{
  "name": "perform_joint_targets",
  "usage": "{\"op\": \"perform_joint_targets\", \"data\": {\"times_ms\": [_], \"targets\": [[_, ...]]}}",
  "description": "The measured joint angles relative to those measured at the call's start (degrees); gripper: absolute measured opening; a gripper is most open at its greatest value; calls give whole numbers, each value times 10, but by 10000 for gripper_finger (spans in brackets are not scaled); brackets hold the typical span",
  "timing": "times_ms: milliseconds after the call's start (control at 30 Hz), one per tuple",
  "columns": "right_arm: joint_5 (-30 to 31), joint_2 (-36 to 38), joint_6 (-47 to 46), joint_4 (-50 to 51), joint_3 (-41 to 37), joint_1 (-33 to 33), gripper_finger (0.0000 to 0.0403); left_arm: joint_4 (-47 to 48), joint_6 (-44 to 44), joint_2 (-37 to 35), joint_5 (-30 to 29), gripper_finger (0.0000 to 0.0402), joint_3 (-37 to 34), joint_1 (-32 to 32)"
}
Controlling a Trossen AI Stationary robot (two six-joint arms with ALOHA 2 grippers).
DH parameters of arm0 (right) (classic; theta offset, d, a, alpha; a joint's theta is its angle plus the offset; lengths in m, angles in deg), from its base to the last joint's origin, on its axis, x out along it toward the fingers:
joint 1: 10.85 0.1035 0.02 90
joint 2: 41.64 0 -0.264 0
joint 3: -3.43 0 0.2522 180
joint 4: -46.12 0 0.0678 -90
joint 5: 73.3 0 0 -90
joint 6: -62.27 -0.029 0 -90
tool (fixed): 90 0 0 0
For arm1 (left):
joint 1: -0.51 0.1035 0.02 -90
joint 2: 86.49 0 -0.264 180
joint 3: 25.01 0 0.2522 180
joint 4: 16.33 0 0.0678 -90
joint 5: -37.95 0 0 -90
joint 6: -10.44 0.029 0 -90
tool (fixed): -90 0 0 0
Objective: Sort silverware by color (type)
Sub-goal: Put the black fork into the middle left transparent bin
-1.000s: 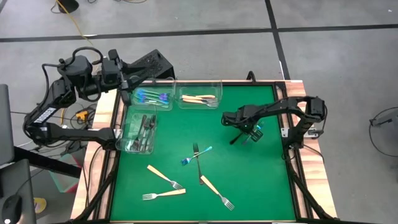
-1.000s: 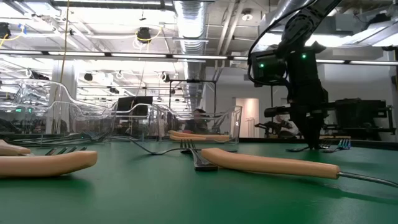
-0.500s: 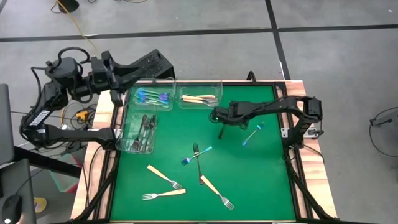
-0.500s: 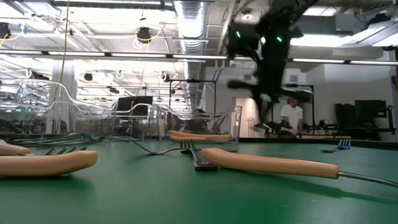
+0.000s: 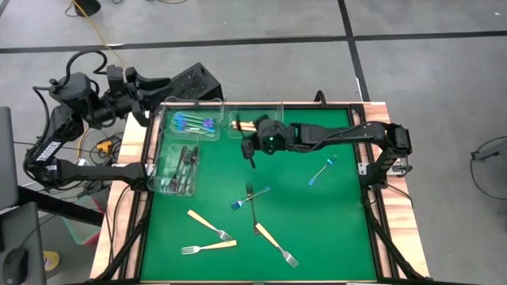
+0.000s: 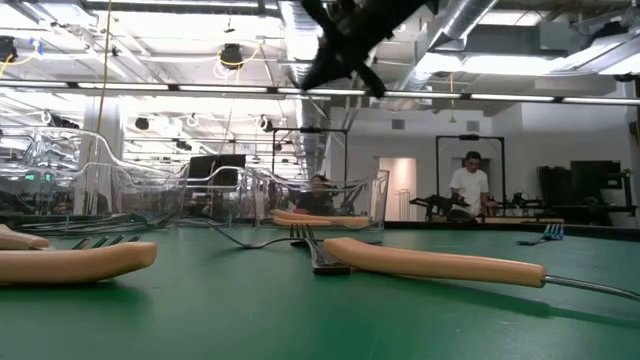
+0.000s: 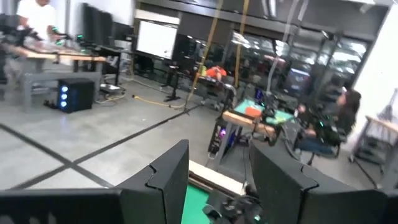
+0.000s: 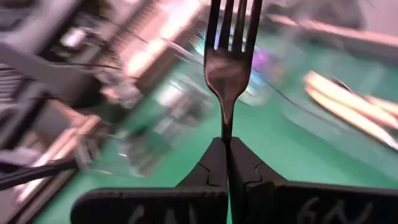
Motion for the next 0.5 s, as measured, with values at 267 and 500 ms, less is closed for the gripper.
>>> {"op": "perform_joint_targets", "data": {"times_ms": [267, 500], "targets": [[-22, 0, 147, -147, 4, 0, 2, -7, -12, 0, -34, 153, 0, 0], [-75, -22, 214, -272, 6, -1, 2, -45, -21, 0, -36, 153, 0, 0]]}}
